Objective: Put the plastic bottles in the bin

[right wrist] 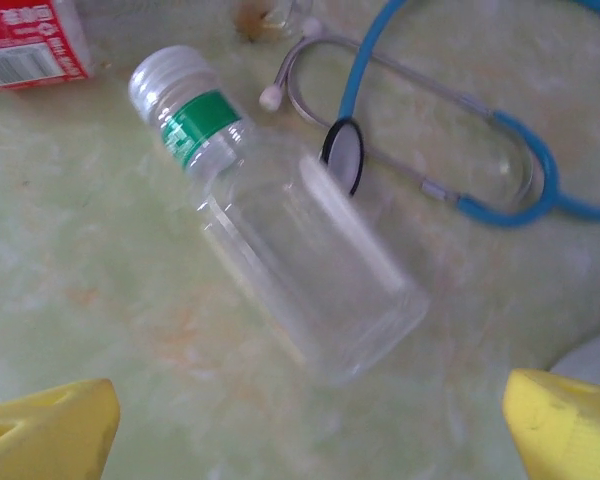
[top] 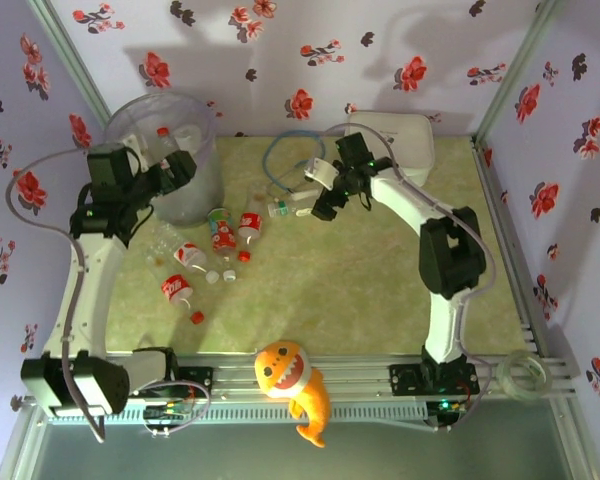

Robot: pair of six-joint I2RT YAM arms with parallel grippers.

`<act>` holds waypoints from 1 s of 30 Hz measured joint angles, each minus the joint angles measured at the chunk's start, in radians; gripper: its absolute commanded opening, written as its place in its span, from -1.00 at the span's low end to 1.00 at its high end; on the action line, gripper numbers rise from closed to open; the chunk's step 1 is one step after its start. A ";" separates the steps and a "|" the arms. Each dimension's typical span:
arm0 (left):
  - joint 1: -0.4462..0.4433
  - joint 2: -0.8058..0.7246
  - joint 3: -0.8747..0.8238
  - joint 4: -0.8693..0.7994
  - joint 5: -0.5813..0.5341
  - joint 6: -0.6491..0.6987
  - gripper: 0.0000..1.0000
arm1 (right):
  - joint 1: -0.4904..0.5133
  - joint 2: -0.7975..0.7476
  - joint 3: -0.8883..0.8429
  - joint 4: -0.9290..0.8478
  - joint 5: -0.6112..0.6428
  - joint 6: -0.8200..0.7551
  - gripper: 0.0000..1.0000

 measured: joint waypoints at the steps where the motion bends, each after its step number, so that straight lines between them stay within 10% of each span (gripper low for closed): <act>1: -0.013 -0.021 -0.023 -0.003 0.003 -0.010 0.99 | 0.000 0.039 0.045 -0.015 -0.008 -0.030 0.99; 19: -0.078 -0.167 -0.117 -0.023 0.007 -0.112 0.99 | 0.008 0.399 0.423 -0.199 -0.069 -0.188 0.98; 30: -0.078 -0.170 -0.141 -0.021 0.007 -0.126 0.99 | 0.040 0.401 0.323 -0.196 -0.073 -0.190 0.54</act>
